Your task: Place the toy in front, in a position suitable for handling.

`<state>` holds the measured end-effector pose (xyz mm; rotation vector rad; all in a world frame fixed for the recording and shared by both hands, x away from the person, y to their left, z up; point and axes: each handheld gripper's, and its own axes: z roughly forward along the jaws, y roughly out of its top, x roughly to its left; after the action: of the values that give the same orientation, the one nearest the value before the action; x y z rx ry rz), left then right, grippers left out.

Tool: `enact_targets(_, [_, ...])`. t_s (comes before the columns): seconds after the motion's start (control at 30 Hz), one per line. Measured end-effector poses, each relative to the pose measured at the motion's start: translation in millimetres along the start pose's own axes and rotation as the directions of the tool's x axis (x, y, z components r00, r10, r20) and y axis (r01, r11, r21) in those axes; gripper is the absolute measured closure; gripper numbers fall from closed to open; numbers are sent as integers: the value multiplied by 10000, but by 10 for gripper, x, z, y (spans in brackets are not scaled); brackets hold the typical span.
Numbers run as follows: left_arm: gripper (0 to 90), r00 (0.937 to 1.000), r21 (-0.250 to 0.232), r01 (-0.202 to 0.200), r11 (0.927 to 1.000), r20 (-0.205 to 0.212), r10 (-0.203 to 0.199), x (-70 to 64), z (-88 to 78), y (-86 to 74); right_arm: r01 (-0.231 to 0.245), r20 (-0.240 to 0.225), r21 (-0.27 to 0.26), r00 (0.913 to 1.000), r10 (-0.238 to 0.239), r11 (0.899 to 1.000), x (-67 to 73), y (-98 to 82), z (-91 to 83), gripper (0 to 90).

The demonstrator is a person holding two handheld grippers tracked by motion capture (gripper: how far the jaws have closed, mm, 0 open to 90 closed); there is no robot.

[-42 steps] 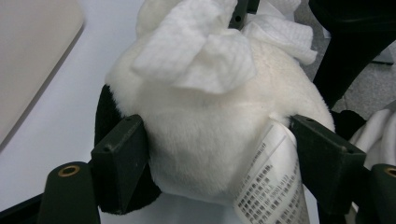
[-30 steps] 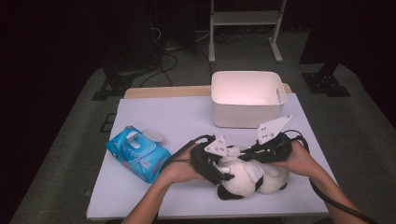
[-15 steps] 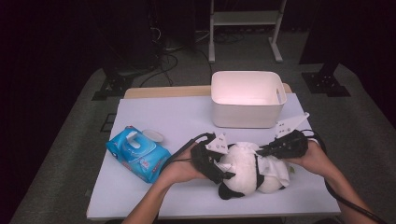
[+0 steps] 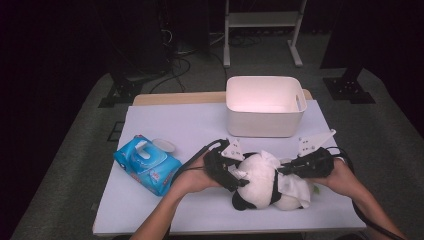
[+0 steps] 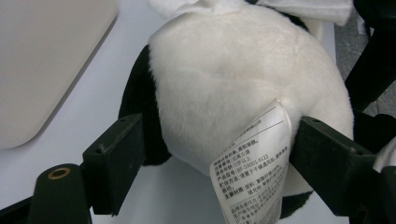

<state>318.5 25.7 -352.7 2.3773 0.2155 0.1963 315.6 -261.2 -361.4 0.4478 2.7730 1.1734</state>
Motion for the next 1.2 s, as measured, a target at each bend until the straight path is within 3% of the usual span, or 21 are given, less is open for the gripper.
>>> enact_targets(0.17, [189,9992,286,-204,9994,-326,214,5,17,28,33,64,-107,10000,-32,9999,86,-51,-37,857])
enact_targets(0.3, [189,9989,511,-367,9980,-283,382,-18,-7,60,141,80,-95,9999,-141,9999,131,-55,-48,857])
enact_targets(0.5, [189,9973,156,-280,9995,678,269,-57,-46,100,-16,-282,-368,9996,5,9993,150,-84,-65,856])
enact_targets(0.6, [192,9901,310,-366,9988,1363,321,-119,5,96,227,-574,-350,9980,-246,9991,164,-61,-82,854])
enact_targets(0.73, [192,9908,282,-574,9980,1241,535,-206,1,79,426,-805,-401,9957,-457,9983,181,16,-88,853])
enact_targets(0.93, [201,9901,404,-997,9942,1037,951,-279,-15,96,878,-1211,-1053,9875,-1005,9906,226,278,-15,854])
enact_targets(1.1, [201,9908,464,-976,9941,985,927,-289,-16,62,1325,-1334,-1177,9800,-1479,9842,250,517,97,853])
enact_targets(1.2, [208,9915,381,-950,9947,933,912,-284,-13,42,1309,-1322,-1073,9806,-1447,9856,215,524,113,852])
